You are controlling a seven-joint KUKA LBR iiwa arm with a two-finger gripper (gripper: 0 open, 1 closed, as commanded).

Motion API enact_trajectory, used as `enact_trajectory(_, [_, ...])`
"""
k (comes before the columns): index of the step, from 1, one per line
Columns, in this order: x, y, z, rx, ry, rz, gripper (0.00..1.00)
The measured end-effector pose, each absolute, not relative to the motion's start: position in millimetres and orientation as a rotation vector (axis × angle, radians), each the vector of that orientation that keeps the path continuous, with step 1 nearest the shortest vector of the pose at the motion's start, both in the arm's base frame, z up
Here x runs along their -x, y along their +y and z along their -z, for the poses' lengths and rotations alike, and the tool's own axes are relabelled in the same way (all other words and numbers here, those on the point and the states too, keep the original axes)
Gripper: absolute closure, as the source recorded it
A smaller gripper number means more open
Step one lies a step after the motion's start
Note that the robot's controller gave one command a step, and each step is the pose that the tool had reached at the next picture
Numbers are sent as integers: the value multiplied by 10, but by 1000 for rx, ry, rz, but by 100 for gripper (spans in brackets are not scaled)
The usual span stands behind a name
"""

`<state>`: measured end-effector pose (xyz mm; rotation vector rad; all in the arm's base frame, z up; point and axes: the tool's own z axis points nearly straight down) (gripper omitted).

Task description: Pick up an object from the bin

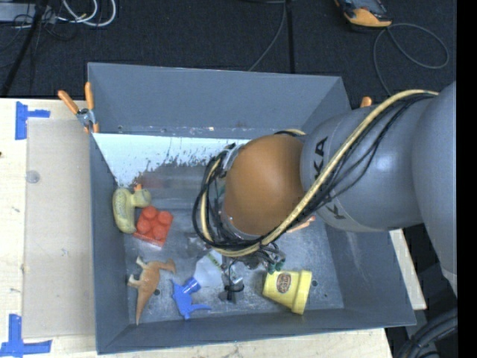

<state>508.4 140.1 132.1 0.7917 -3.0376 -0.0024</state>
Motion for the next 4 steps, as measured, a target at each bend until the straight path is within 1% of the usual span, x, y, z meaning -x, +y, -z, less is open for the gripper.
enact_trajectory(1, [-5327,1276,-726,-1094,-2943,2,0])
enact_trajectory(2, [-5406,1270,-544,-1108,-2952,4,100])
enact_trajectory(4, [-5392,1272,-596,-1108,-2952,7,100])
